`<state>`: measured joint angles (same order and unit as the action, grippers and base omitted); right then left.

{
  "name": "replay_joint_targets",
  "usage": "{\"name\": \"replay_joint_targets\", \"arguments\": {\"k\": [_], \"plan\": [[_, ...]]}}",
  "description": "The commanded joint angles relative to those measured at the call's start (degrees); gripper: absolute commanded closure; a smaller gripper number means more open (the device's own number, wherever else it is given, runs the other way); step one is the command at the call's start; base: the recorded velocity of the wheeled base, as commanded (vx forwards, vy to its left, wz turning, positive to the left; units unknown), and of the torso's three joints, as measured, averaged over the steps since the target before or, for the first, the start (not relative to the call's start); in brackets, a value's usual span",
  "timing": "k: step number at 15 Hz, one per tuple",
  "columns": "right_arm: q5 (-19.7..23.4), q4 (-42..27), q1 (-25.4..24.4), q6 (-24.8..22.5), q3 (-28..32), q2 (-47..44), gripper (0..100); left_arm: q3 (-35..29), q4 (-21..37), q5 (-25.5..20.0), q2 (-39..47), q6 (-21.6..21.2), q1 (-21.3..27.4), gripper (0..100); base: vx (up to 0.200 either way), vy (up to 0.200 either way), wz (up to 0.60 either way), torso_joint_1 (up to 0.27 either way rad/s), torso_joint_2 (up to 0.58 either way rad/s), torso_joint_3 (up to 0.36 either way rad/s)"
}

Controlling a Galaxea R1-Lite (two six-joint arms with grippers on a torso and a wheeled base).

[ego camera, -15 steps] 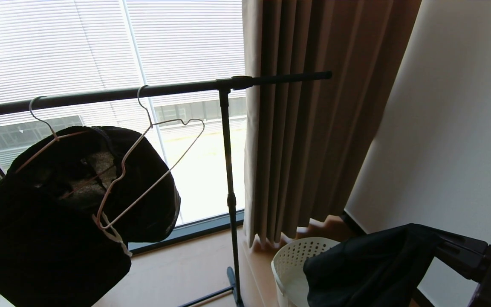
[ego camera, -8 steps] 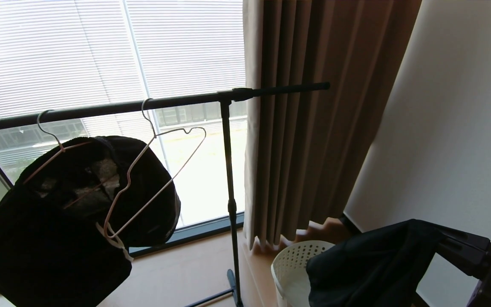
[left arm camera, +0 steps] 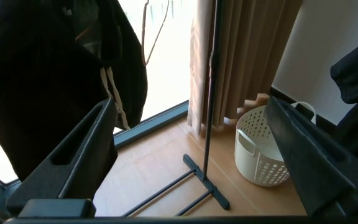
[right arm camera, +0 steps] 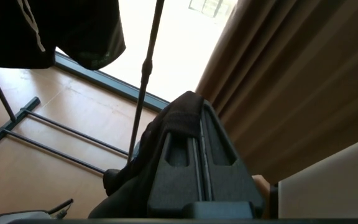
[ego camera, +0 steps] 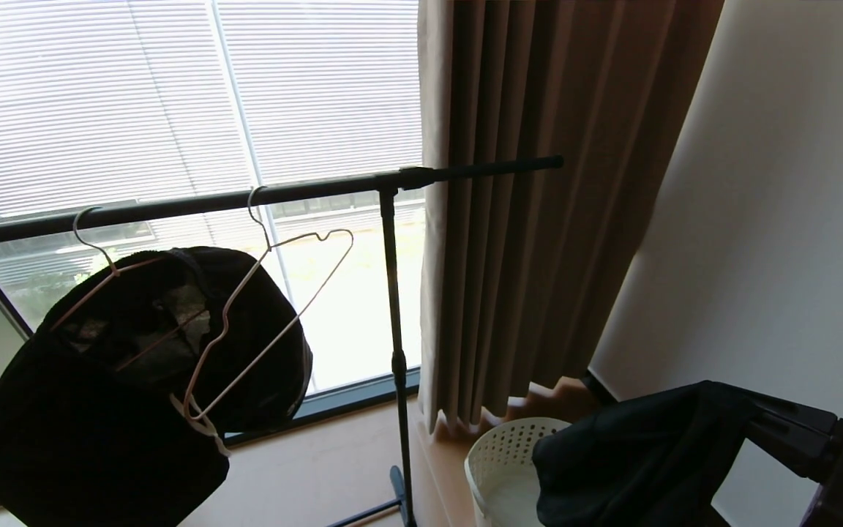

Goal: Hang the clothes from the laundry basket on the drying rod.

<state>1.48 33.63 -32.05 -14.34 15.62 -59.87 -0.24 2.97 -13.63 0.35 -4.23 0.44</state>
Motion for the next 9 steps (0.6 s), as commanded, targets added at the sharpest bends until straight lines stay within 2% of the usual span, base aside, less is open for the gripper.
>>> {"name": "replay_joint_targets", "arguments": {"k": [1,7,9], "plan": [[0.02,0.03,-0.03,0.01,-0.06,-0.07,100,0.07,0.01,0.01,0.09,0.01,0.0,0,0.0,0.0,0.6,0.002,0.0,0.002],[0.02,0.03,-0.03,-0.08,-0.06,0.19,100,-0.02,0.01,0.01,0.09,0.01,0.0,0,0.0,0.0,0.6,0.006,0.0,0.003],[0.02,0.03,-0.03,-0.08,-0.06,0.1,100,0.07,0.01,0.01,0.09,0.01,0.0,0,0.0,0.0,0.0,0.0,0.0,0.0]]}}
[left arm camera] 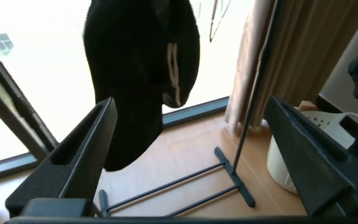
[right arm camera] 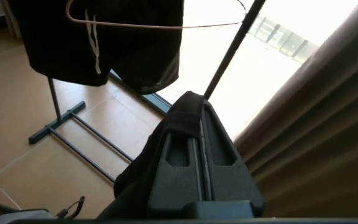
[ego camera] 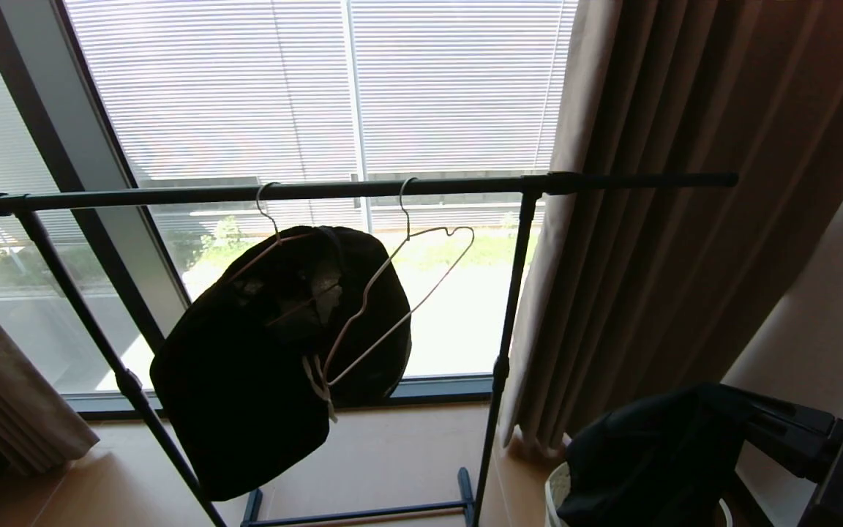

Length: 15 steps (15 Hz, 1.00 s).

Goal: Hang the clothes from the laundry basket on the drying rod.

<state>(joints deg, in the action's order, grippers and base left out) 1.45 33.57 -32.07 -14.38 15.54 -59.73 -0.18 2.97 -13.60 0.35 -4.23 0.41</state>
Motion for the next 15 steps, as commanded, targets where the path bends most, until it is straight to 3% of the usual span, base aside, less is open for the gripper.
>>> {"name": "replay_joint_targets", "arguments": {"k": [1,7,10,11,12,13,15], "plan": [[0.04,0.0,-0.01,-0.12,0.01,-0.12,100,0.01,0.01,-0.02,0.09,0.01,0.02,0,0.0,0.0,0.0,0.0,0.0,0.0],[-0.22,-0.09,-0.18,-0.2,-0.25,-1.44,100,0.01,0.01,0.33,0.09,0.28,0.02,0,0.0,0.0,0.0,0.0,0.0,0.0],[-1.89,0.0,-3.35,0.23,1.86,-4.6,100,-1.84,-0.07,2.79,0.17,-5.53,-0.15,0,0.0,0.0,0.0,0.0,0.0,0.0],[-3.12,-0.09,-4.49,1.99,3.62,-6.01,100,-7.2,0.37,2.97,3.25,-5.97,-0.06,0,0.0,0.0,0.0,0.0,0.0,0.0],[-4.26,-0.44,-6.95,5.68,6.96,-8.73,100,-12.12,0.19,2.79,12.48,-5.97,-0.06,0,0.0,0.0,0.0,0.0,0.0,0.0],[-4.97,-0.61,-7.92,6.91,8.36,-9.96,100,-13.35,-0.07,2.79,15.82,-5.97,-0.06,0,0.0,0.0,0.0,0.0,0.0,0.0],[-11.29,-0.53,-11.43,9.99,14.96,-18.93,100,-16.52,-9.39,2.88,35.77,-7.28,0.55,0,0.0,0.0,0.0,0.0,0.0,0.0]]}}
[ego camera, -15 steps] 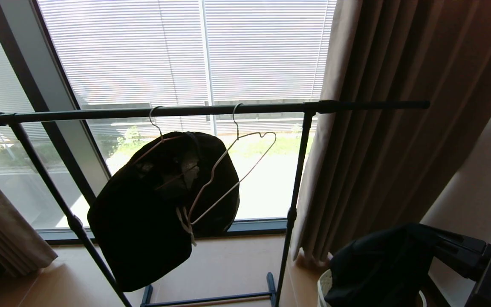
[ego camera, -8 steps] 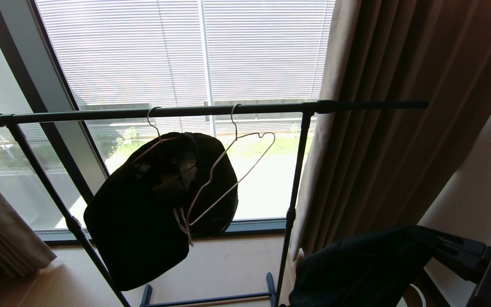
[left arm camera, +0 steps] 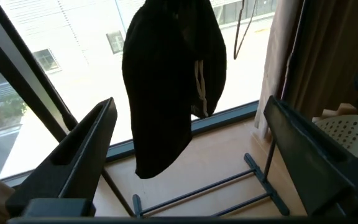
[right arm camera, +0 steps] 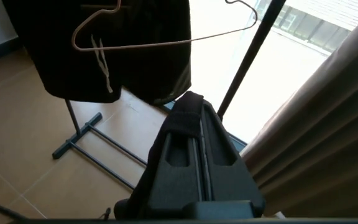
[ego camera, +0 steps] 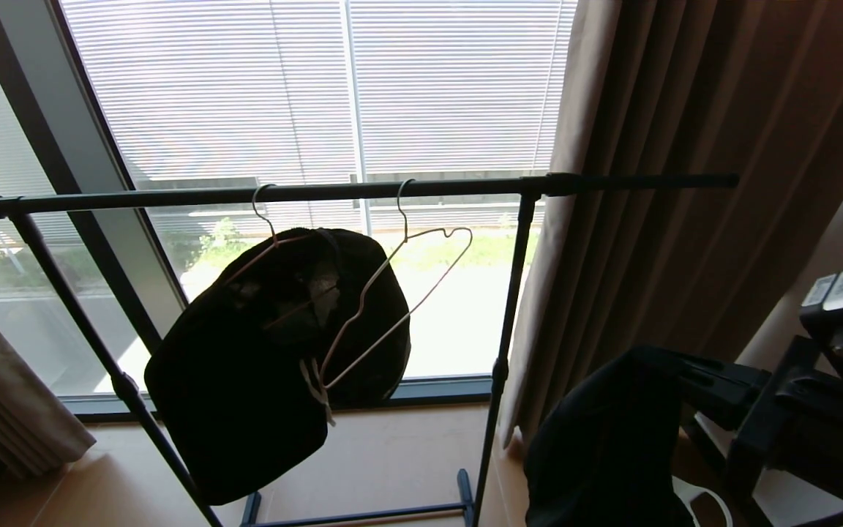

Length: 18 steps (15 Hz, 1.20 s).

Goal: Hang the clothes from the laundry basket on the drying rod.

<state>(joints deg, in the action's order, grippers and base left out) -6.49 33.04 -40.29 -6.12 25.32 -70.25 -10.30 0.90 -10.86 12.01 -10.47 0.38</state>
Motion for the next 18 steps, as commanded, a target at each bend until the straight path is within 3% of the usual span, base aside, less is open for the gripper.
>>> {"name": "replay_joint_targets", "arguments": {"k": [1,3,6,8,12,18], "plan": [[-4.85,0.54,-4.09,2.16,6.94,-11.4,100,-6.4,-12.77,0.31,30.71,-0.95,2.17,0,0.0,0.0,0.0,0.0,0.0,0.0],[-5.38,0.19,-5.5,3.57,10.28,-13.94,100,-7.8,-16.11,0.67,39.5,0.72,9.29,0,0.0,0.0,0.0,0.0,0.0,0.0],[-7.31,0.45,-6.03,4.98,15.37,-18.25,100,-12.46,-18.13,6.47,51.71,9.24,23.97,0,0.0,0.0,0.0,0.0,0.0,0.0],[-8.02,0.19,-6.12,4.98,18.1,-20.1,100,-16.33,-24.9,9.02,62.52,13.02,31.09,0,0.0,0.0,0.0,0.0,0.0,0.0],[-8.02,-0.08,-7.0,4.98,21.09,-22.29,100,-24.42,-33.42,12.09,76.94,13.81,39.88,0,0.0,0.0,0.0,0.0,0.0,0.0],[-8.02,0.01,-8.93,5.06,22.67,-24.14,100,-31.62,-33.6,12.36,83.62,15.04,48.49,0,0.0,0.0,0.0,0.0,0.0,0.0]]}}
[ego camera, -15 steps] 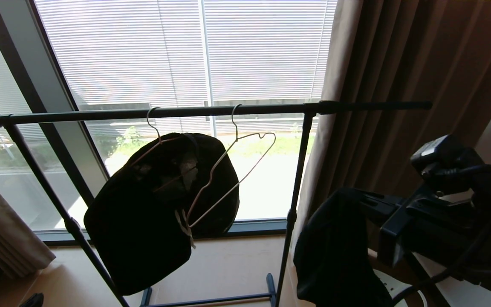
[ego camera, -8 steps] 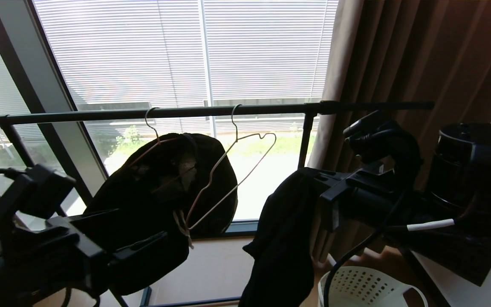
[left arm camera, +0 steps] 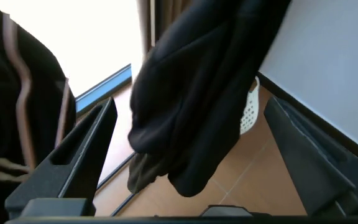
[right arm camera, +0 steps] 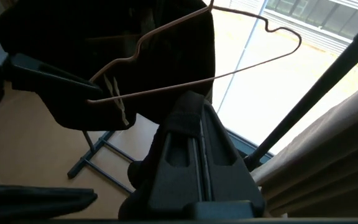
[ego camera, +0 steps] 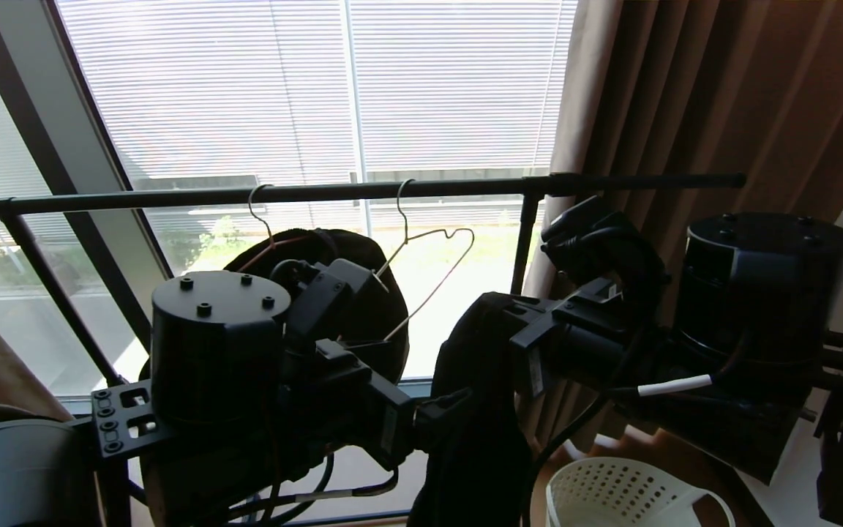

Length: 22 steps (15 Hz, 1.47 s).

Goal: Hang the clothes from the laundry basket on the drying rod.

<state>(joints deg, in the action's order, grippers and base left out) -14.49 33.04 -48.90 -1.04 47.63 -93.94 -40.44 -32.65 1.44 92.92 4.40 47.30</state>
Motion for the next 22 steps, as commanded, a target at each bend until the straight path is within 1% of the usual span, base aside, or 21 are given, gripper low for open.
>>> {"name": "replay_joint_targets", "arguments": {"k": [1,4,5,7,9,10,11,14,16,18,19,20,21,22], "plan": [[-0.01,0.01,-0.5,-0.02,0.45,-0.28,100,-1.93,-0.05,0.06,3.24,0.17,1.92,0,0.0,0.0,0.0,0.0,0.0,0.0],[-0.1,-0.08,-0.5,0.07,-0.26,1.13,100,-3.16,-0.14,0.06,5.26,0.17,2.62,0,0.0,0.0,0.0,0.0,0.0,0.0],[-0.1,0.01,-0.5,0.42,-0.7,1.39,100,-4.48,-0.31,0.32,6.84,0.08,2.62,0,0.0,0.0,0.0,0.0,0.0,0.0],[-0.1,0.45,-0.5,1.39,-2.1,2.53,100,-6.94,-0.31,2.17,9.12,0.17,2.27,0,0.0,0.0,0.0,0.0,0.0,0.0],[-0.1,0.36,-0.5,1.39,-3.51,4.2,100,-8.43,-0.31,2.34,9.21,1.84,2.27,0,0.0,0.0,0.0,0.0,0.0,0.0],[-0.1,0.36,-0.5,1.39,-3.51,4.29,100,-8.78,-0.31,2.34,9.3,1.84,2.27,0,0.0,0.0,0.0,0.0,0.0,0.0],[-0.1,0.36,-0.59,1.48,-3.6,4.47,100,-10.89,-0.22,2.78,10.27,1.84,2.53,0,0.0,0.0,0.0,0.0,0.0,0.0],[-1.33,0.54,-1.55,1.56,-3.77,4.64,100,-13.18,-0.31,6.74,12.82,1.93,2.1,0,0.0,0.0,0.0,0.0,0.0,0.0],[-2.03,0.54,-1.64,1.56,-3.68,4.73,100,-13.26,-0.31,7.44,13.87,1.93,1.22,0,0.0,0.0,0.0,0.0,0.0,0.0],[-2.29,0.45,-1.64,2.0,-3.68,5.61,100,-13.53,-0.31,9.99,15.63,1.93,-0.63,0,0.0,0.0,0.0,0.0,0.0,0.0],[-2.29,0.45,-1.64,2.0,-3.68,5.61,100,-13.53,-0.31,9.99,15.63,1.93,-0.63,0,0.0,0.0,0.0,0.0,0.0,0.0],[-5.19,0.45,-1.55,2.27,-3.6,5.52,100,-13.0,-0.31,10.87,15.72,2.28,-0.98,0,0.0,0.0,0.0,0.0,0.0,0.0],[-7.65,0.54,-1.55,2.44,-3.42,5.17,100,-12.65,-0.31,10.78,15.63,2.45,-0.89,0,0.0,0.0,0.0,0.0,0.0,0.0],[-9.41,0.54,-1.55,2.71,-2.98,5.08,100,-12.56,-0.31,10.78,15.45,2.45,-0.81,0,0.0,0.0,0.0,0.0,0.0,0.0]]}}
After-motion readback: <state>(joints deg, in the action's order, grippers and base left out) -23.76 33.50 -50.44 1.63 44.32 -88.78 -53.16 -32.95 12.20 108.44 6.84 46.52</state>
